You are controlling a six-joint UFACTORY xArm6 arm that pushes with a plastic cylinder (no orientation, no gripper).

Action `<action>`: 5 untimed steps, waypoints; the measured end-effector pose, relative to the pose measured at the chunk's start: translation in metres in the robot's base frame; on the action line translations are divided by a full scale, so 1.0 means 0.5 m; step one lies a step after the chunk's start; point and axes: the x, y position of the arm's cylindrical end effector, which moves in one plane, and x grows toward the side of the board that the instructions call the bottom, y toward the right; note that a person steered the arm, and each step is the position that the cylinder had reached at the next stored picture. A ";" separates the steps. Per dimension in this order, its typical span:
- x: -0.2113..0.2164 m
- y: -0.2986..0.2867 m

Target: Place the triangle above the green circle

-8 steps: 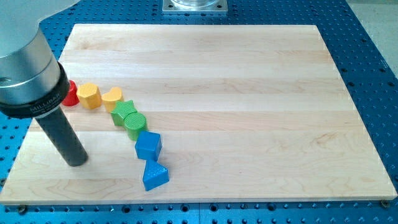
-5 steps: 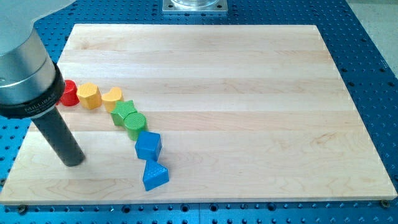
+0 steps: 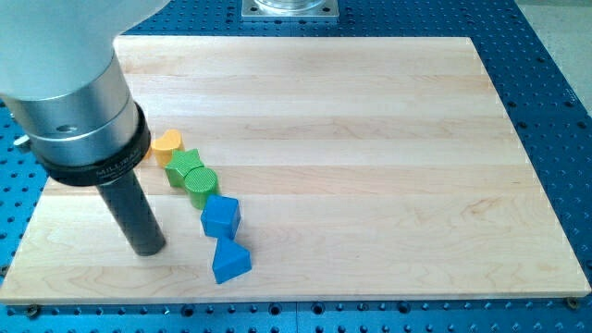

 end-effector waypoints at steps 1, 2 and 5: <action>0.079 0.017; 0.089 0.060; 0.089 0.070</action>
